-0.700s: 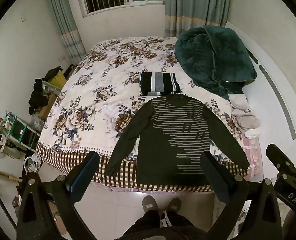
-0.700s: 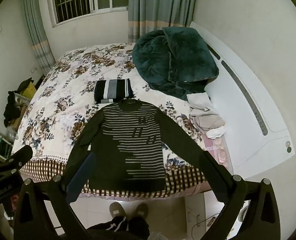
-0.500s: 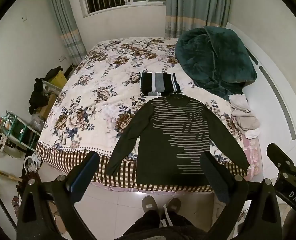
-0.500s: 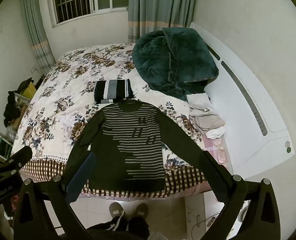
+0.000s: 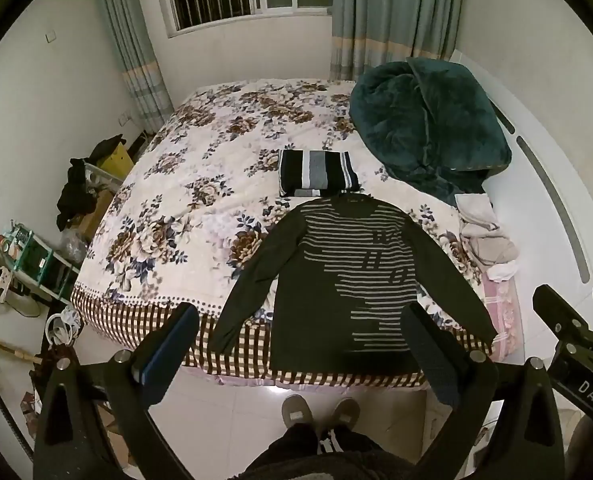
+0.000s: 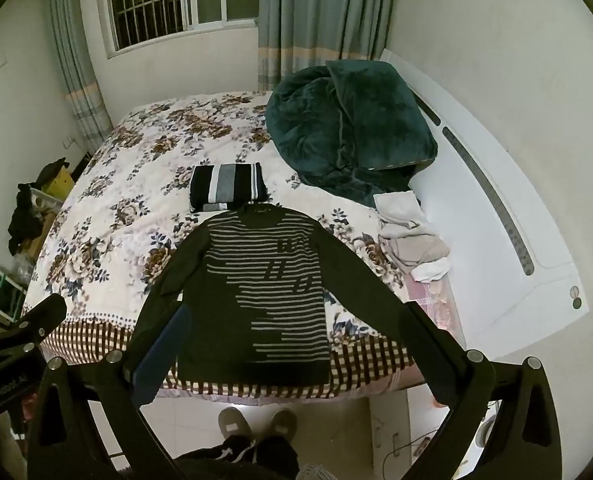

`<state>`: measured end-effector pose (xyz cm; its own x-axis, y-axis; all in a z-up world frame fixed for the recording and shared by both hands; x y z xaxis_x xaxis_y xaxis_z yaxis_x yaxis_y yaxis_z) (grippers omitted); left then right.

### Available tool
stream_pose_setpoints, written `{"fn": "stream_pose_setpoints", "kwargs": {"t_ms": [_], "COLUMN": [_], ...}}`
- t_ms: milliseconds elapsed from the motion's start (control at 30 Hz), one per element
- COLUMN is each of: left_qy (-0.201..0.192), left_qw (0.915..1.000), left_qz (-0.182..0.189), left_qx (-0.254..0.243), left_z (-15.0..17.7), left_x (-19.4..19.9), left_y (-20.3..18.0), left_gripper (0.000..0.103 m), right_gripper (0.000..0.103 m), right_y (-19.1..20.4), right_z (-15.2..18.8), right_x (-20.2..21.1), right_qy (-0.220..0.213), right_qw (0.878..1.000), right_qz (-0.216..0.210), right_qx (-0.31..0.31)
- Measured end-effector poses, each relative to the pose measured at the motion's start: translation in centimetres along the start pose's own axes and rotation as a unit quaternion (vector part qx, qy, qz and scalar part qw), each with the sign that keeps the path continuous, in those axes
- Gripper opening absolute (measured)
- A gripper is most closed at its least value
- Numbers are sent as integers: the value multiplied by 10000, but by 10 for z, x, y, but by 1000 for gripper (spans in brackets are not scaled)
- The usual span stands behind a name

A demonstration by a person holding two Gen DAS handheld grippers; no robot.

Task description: Fold small clothes

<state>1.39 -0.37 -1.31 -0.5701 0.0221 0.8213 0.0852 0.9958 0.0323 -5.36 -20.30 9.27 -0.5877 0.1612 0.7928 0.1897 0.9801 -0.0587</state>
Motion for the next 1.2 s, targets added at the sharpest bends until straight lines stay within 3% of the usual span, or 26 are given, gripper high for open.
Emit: {"fn": "stream_pose_setpoints", "kwargs": {"t_ms": [1200], "left_qy": [-77], "left_qw": [10000], "left_qz": [25], "left_qx": [18], "left_z": [0], "left_x": [-2], "left_y": [-1], "left_gripper": [103], "right_gripper": [103], "right_y": [-1], "right_z": [-7], "right_x": [6], "right_qy": [-57], "right_qw": [10000], "right_qz": [-2], "right_qx": [14]}}
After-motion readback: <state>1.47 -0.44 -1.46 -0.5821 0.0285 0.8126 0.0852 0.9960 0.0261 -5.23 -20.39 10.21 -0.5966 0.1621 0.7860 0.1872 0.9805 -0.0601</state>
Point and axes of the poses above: each gripper's, at about its wrist camera, not at the fingertips, and x roughly against the way its jaws point, y to its left, z to its underside, the point moved 2 cm from there along -x, roughly the way its jaws point, and after that the axes turned 3 degrees about -y, right-handed, at the moved point
